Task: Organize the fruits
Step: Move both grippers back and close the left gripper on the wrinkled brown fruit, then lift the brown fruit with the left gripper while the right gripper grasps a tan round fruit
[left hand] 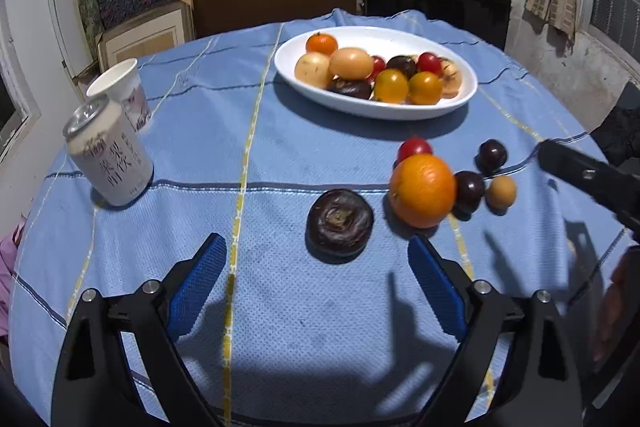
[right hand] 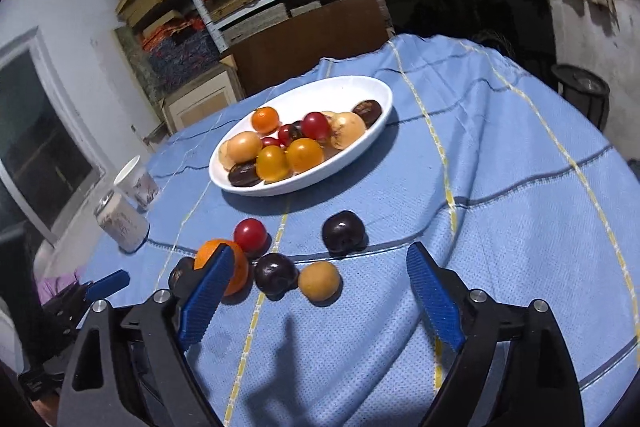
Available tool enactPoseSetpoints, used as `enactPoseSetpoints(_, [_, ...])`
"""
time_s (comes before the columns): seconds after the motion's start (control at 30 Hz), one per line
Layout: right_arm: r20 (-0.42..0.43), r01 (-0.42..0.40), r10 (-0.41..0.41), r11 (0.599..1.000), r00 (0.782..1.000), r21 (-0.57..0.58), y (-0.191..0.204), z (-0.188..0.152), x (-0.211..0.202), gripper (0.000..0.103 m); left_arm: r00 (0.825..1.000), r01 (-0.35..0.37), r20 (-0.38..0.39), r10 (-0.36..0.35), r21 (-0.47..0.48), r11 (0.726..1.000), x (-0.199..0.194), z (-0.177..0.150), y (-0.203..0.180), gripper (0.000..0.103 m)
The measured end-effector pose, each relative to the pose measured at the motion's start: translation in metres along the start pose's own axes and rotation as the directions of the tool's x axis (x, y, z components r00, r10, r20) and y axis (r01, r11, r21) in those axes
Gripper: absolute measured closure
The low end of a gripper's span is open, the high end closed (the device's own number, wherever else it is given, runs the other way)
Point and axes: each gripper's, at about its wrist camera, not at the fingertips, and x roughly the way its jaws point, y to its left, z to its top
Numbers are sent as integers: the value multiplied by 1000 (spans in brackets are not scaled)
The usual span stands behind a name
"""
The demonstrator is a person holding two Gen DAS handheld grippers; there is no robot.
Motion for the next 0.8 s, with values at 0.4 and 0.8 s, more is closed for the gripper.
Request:
enactPoseSetpoints(0.4, [44,39,-35,996,998,-83,10,3,-7,14,998,41,-47,-41,1,999,37,8,-8,63])
enactPoseSetpoints(0.8, [-52,87,-106,957,993,-278,40,-16,12,14,995,88,-40,-89,-18,996,33,2,-2,63])
